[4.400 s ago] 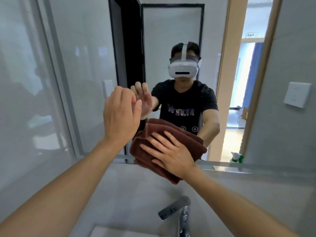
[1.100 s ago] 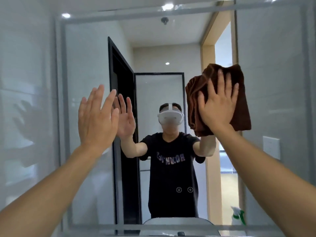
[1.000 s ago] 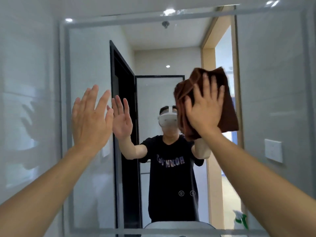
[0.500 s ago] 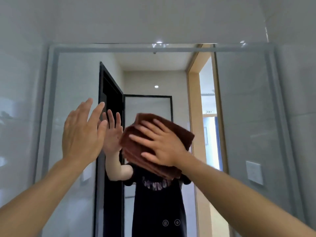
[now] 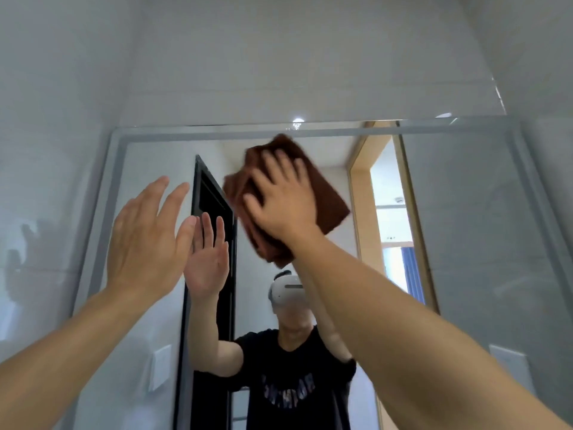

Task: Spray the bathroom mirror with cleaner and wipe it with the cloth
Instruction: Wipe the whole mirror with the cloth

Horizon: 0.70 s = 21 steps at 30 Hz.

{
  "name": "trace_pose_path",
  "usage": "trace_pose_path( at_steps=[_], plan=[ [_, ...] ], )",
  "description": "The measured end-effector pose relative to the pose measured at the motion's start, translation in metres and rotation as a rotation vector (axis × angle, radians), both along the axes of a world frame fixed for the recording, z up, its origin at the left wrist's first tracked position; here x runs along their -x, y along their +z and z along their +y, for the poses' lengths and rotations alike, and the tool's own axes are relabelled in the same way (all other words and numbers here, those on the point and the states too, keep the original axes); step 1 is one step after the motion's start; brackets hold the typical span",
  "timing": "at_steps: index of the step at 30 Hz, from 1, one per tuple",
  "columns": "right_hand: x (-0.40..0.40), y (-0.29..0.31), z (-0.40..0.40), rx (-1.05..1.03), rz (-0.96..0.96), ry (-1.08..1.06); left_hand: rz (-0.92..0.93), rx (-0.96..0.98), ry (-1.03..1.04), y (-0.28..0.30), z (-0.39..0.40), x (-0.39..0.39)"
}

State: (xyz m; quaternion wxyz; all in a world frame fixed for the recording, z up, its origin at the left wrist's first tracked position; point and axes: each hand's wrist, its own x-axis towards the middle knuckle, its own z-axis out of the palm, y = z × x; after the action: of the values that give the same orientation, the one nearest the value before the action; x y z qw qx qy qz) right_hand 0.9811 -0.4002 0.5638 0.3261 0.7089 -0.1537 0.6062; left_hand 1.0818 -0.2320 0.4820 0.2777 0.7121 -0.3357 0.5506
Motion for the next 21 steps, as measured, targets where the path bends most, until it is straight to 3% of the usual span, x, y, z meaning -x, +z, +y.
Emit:
trace_pose_path(
  at_steps=[2,5,7,11,14,17,21],
  plan=[
    [-0.023,-0.018,0.016,0.164,0.199,0.004,-0.137,0.168,-0.14,0.01,0.016,-0.003],
    [-0.026,-0.02,0.012,0.292,0.381,-0.014,-0.139,0.211,-0.125,0.032,0.007,0.005],
    [-0.009,0.002,-0.003,0.239,0.293,-0.01,-0.132,0.195,-0.154,0.046,-0.005,0.009],
    [0.038,0.059,-0.041,-0.125,-0.125,0.01,-0.174,0.228,-0.179,0.062,-0.007,0.007],
    [0.041,0.081,-0.048,-0.303,-0.296,0.039,-0.215,0.223,-0.163,0.062,-0.007,0.005],
    [0.021,0.083,-0.033,-0.286,-0.31,0.045,-0.226,0.238,-0.15,0.063,0.006,-0.004],
    [-0.023,0.07,0.015,-0.082,-0.122,0.064,-0.233,0.27,-0.118,0.066,0.017,-0.014]
  ],
)
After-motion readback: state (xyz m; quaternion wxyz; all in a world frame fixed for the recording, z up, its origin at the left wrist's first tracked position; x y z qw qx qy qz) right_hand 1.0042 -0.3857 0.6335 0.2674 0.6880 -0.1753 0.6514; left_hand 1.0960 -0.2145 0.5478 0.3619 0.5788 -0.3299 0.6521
